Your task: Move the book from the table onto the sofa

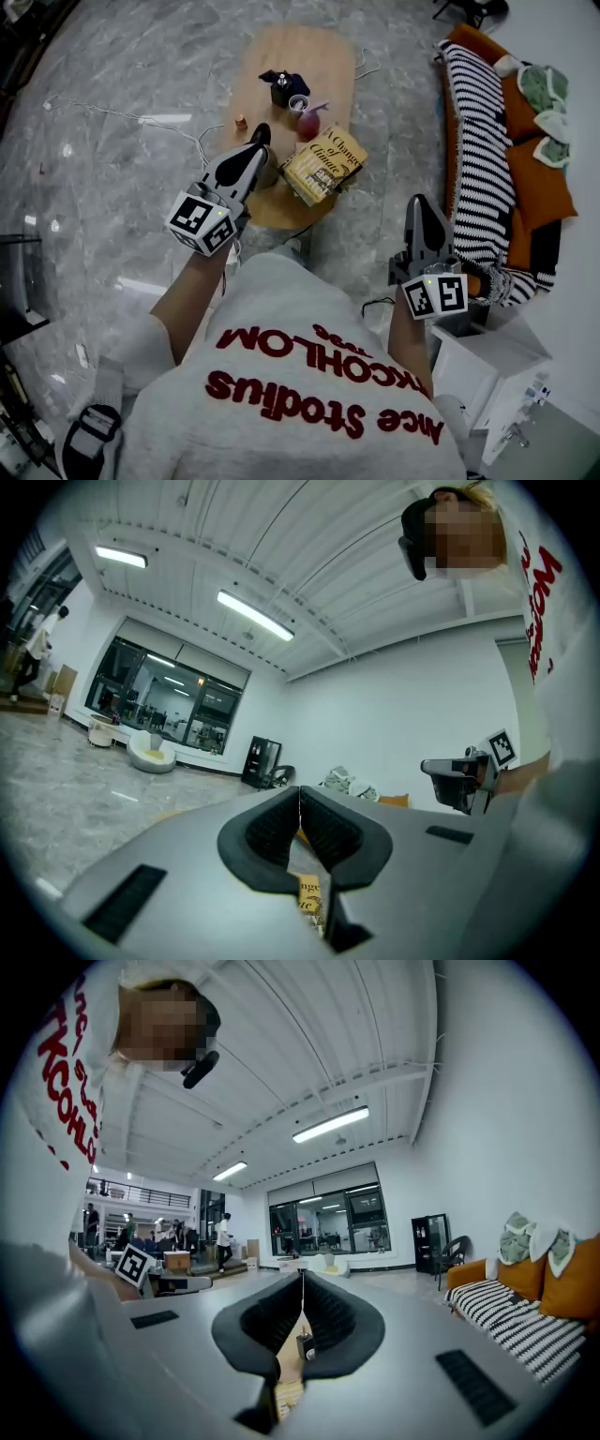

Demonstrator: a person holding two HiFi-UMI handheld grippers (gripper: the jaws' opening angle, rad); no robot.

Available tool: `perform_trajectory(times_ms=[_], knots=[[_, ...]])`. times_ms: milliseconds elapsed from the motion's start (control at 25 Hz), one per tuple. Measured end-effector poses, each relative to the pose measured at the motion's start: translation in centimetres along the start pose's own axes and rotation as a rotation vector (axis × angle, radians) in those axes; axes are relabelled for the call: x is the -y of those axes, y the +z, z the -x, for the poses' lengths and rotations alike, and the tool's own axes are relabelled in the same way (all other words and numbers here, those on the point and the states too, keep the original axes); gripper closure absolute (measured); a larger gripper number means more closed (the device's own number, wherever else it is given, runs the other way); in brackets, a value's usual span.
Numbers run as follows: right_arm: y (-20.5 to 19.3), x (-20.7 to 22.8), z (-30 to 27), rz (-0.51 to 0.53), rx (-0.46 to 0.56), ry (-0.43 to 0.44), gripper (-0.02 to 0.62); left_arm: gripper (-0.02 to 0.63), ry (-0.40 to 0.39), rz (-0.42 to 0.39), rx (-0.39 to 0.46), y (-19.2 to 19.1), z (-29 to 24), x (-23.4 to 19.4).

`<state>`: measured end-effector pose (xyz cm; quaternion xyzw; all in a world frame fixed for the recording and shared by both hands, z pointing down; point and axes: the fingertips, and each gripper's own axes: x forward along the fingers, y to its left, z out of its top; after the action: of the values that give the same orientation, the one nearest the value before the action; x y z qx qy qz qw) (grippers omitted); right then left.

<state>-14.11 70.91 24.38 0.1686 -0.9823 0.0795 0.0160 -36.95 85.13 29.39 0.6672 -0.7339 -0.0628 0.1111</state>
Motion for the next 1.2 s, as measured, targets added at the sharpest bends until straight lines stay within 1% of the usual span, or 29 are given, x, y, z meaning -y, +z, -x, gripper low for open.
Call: perform_trajectory(times_ms=[280, 440, 560, 800, 1000, 1200], knots=[[-0.8, 1.6, -2.8, -0.063, -0.029, -0.026, 0.568, 0.589, -0.016, 0.001, -0.054, -1.9, -2.7, -1.9], [-2.1, 3.0, -4.3, -0.079, -0.053, -0.035, 0.568, 0.589, -0.007, 0.016, -0.068, -3.3, -4.0, -2.8], [-3.2, 3.9, -5.7, -0.113, -0.059, -0.044, 0.568, 0.589, -0.015, 0.013, -0.091, -4.2, -5.0, -3.2], [-4.6, 4.0, -8.1, -0.136, -0.083, -0.023, 0.568, 0.589, -0.037, 0.005, -0.134, -5.7, -6.9, -3.3], [-7.2, 4.5, -8.9, -0.187, -0.113, -0.019, 0.568, 0.588, -0.091, 0.028, -0.145, -7.1, -8.6, -2.7], [-10.0, 4.9, -10.0, -0.214, -0.172, 0.007, 0.566, 0.588, -0.086, 0.045, -0.187, -9.4, -10.3, -2.8]])
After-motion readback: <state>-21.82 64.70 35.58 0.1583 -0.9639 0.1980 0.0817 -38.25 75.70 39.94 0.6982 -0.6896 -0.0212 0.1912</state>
